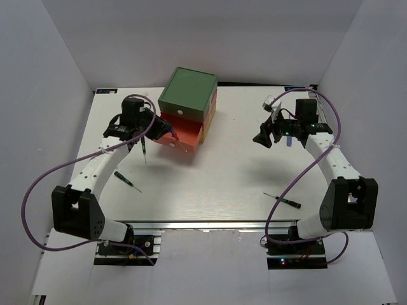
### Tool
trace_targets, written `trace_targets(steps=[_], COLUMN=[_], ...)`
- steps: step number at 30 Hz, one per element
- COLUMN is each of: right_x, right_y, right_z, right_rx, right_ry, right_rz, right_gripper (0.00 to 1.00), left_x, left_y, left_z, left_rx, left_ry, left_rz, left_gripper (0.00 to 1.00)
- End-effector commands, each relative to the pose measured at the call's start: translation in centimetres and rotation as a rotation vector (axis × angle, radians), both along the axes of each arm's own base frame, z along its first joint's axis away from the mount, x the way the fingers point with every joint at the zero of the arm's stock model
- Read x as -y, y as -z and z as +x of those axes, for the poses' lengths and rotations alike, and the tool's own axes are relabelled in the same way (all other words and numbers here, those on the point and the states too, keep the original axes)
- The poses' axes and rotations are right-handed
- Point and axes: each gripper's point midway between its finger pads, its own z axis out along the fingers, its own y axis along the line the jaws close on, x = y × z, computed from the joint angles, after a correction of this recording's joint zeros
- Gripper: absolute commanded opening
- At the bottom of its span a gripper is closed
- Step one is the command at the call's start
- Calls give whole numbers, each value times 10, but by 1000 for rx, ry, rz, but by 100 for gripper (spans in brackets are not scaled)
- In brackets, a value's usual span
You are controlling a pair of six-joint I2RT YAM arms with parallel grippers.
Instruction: Sort the tools into containers
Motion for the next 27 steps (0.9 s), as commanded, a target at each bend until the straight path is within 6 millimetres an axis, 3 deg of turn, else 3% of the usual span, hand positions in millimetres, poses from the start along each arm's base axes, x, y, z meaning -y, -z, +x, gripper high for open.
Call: trace_targets(steps=[1, 9, 13, 16, 20, 27], right_x=[2, 5, 6, 7, 11, 21], right_y=[-11, -12, -12, -10, -8, -6], right_z=[-6, -8, -8, -8, -3, 18], right_rx=[22, 20, 16, 9, -3, -24], right_ry=[7, 13, 18, 23, 62, 210], right_rz=[12, 6, 6, 2, 3, 7], right_gripper=[73, 73, 73, 73, 73, 74], left_x=[-2, 2, 5, 5, 3, 6], left_y=[-16, 0, 8, 7, 8, 5], left_z=[25, 55, 67, 71, 75, 77], left_rx=[57, 36, 28, 34, 37, 57], left_ry=[-96, -148, -151, -153, -155, -125], left_rz=[-5, -23, -19, -15, -1, -6], left_gripper=[1, 10, 23, 28, 43, 54])
